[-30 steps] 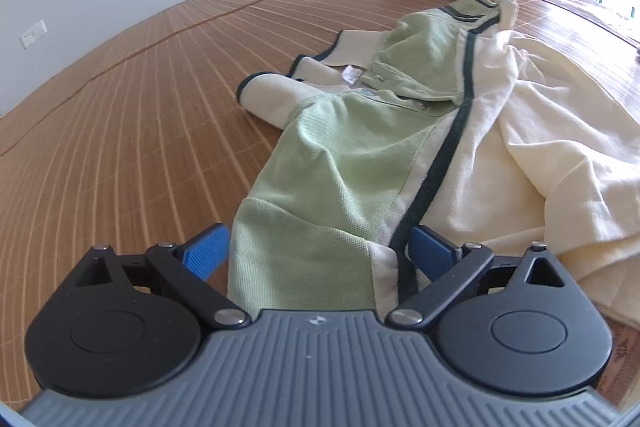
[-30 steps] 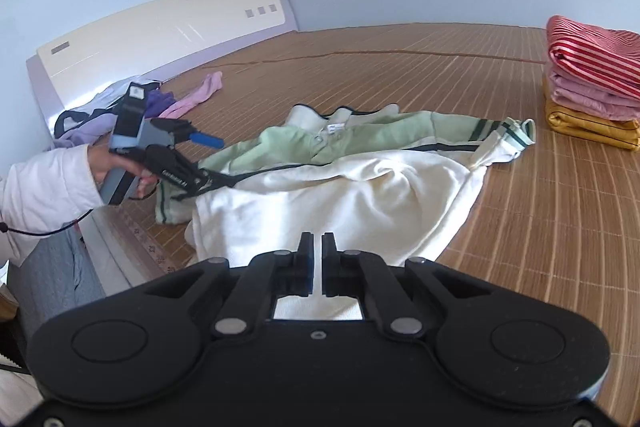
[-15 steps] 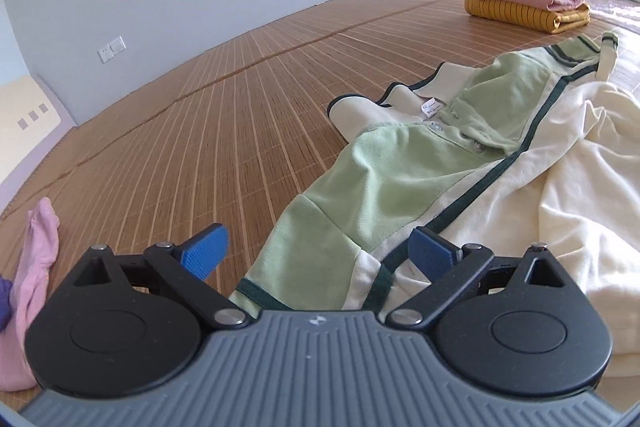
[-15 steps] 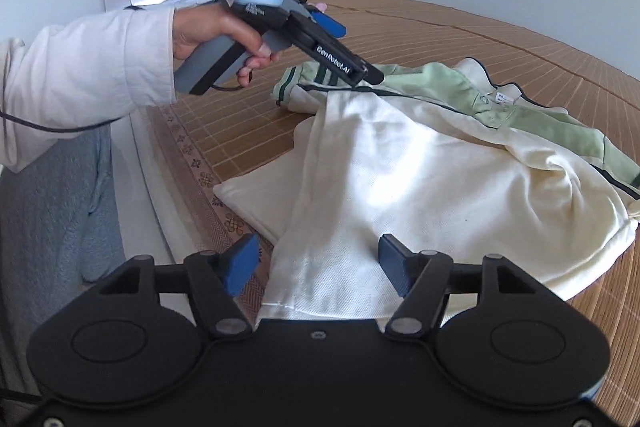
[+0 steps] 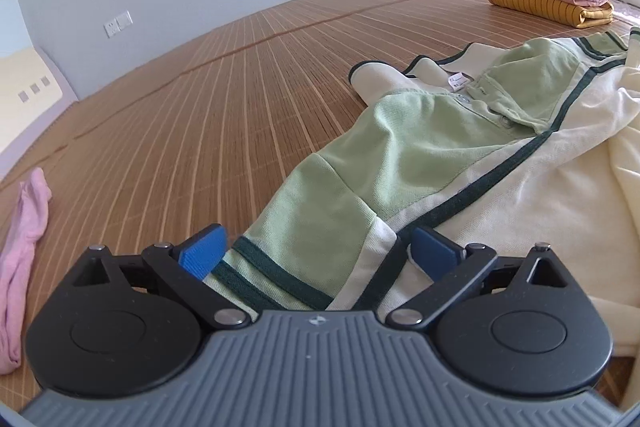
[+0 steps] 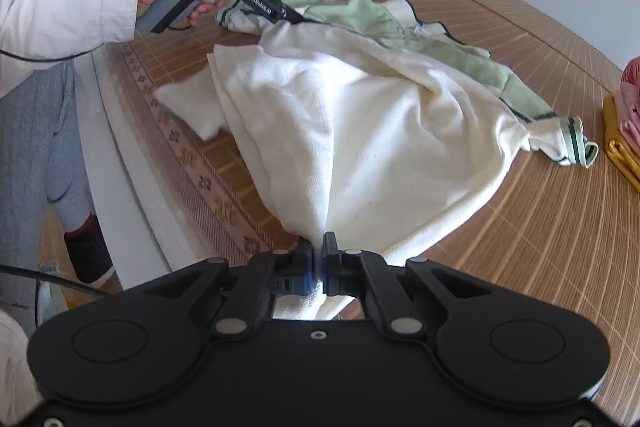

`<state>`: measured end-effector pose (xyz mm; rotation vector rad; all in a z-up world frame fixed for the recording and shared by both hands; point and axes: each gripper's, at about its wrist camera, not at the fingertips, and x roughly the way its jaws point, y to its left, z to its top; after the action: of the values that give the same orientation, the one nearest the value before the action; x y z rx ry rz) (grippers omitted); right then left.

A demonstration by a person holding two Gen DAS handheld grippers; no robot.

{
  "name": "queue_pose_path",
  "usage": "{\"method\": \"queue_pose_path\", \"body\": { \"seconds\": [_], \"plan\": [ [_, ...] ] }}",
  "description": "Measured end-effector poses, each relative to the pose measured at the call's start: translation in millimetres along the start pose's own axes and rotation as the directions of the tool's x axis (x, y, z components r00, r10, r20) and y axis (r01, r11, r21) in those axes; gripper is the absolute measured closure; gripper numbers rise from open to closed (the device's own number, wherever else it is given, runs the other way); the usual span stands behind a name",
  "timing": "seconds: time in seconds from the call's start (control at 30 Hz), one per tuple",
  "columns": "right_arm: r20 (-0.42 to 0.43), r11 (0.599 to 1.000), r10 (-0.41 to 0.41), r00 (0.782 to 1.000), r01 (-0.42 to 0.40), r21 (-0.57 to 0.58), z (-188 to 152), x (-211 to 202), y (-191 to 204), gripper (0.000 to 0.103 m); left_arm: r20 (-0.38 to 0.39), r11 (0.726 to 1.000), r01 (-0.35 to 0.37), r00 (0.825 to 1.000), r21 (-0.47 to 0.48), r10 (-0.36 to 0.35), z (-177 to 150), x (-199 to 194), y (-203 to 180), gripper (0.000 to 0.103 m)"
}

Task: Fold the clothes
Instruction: 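Release the hem and smooth the jacket body with the right gripper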

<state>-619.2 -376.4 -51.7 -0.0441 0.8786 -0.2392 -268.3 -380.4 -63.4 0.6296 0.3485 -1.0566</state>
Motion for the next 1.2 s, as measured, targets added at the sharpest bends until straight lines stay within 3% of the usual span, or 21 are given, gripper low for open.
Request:
{"method": "queue_pose_path", "body": {
  "seconds": [0.17, 0.3, 0.37, 0.43, 0.53, 0.57, 0.6, 0.7, 0.77, 0.83, 0.97, 1.07, 1.1, 1.13, 1.17, 1.2],
  "plan": [
    [-0.029, 0.994, -0.085, 0.996, 0.087, 0.074, -16.4, -5.0, -21.5, 0.098, 0.064, 0.994, -0.098, 0.993, 0.043, 0.096, 5.2, 15.0, -4.7, 0.002],
    [-0.067, 0.999, -0.027, 0.997, 0.030, 0.042, -22.7, -11.8, -21.6, 0.098, 0.065, 0.991, -0.119, 0.991, 0.056, 0.115, 7.4, 13.4, -8.2, 0.002],
    [-0.077, 1.000, -0.002, 0.997, 0.005, 0.030, -24.6, -15.6, -21.2, 0.097, 0.039, 0.996, -0.083, 0.996, 0.037, 0.082, 12.1, 3.8, -4.6, 0.002],
    [-0.040, 0.998, 0.018, 0.999, -0.015, 0.059, -27.0, -22.7, -27.7, 0.088, 0.037, 0.999, -0.042, 0.998, 0.001, 0.042, 16.0, -9.8, 0.0, 0.002],
    [0.107, 0.994, 0.032, 0.994, -0.043, 0.100, -16.0, -38.4, -31.9, 0.075, 0.052, 0.991, 0.093, 0.995, -0.097, -0.088, 17.2, -37.3, 7.8, 0.002],
    [0.174, 0.993, 0.048, 0.984, -0.065, 0.096, -8.6, -43.1, -29.6, 0.072, 0.058, 0.981, 0.142, 0.989, -0.135, -0.135, 16.9, -44.8, 10.0, 0.002],
    [0.229, 0.991, 0.076, 0.970, -0.098, 0.087, -0.4, -44.1, -25.7, 0.061, 0.061, 0.967, 0.185, 0.982, -0.177, -0.177, 16.0, -50.5, 12.3, 0.002],
    [0.389, 0.978, 0.190, 0.901, -0.208, 0.005, 34.6, -40.2, 7.2, 0.034, 0.052, 0.912, 0.291, 0.956, -0.290, -0.289, 10.4, -57.2, 18.6, 0.002],
    [0.441, 0.973, 0.217, 0.871, -0.230, -0.024, 56.6, -23.5, 31.8, 0.030, 0.048, 0.887, 0.327, 0.943, -0.326, -0.330, 5.2, -60.0, 18.5, 0.002],
    [0.433, 0.980, 0.192, 0.881, -0.198, -0.033, 73.3, 1.9, 57.6, 0.029, 0.037, 0.887, 0.329, 0.941, -0.325, -0.336, 1.0, -62.6, 16.4, 0.002],
    [0.366, 0.985, 0.140, 0.920, -0.092, -0.146, 94.8, 45.8, 105.8, 0.029, 0.026, 0.889, 0.329, 0.940, -0.317, -0.339, -5.0, -68.8, 16.6, 0.002],
    [0.348, 0.965, 0.062, 0.935, 0.032, -0.260, 99.8, 62.6, 119.1, 0.037, 0.024, 0.879, 0.354, 0.930, -0.320, -0.366, -8.4, -71.7, 18.2, 0.002],
    [0.334, 0.971, 0.064, 0.940, 0.018, -0.238, 102.4, 62.2, 113.5, 0.056, 0.025, 0.875, 0.365, 0.926, -0.317, -0.377, -9.6, -73.6, 17.8, 0.002],
    [0.320, 0.977, 0.067, 0.945, 0.003, -0.213, 105.1, 61.7, 107.6, 0.084, 0.026, 0.873, 0.374, 0.922, -0.312, -0.385, -10.6, -75.3, 17.2, 0.003],
    [0.319, 0.990, 0.075, 0.945, -0.032, -0.137, 104.9, 57.7, 93.2, 0.095, 0.026, 0.874, 0.379, 0.920, -0.305, -0.390, -11.4, -76.6, 16.5, 0.002],
    [0.320, 0.996, 0.083, 0.944, -0.068, -0.058, 104.6, 53.6, 78.5, 0.094, 0.026, 0.875, 0.383, 0.919, -0.296, -0.393, -12.2, -78.4, 15.6, 0.002]
  ]
}}
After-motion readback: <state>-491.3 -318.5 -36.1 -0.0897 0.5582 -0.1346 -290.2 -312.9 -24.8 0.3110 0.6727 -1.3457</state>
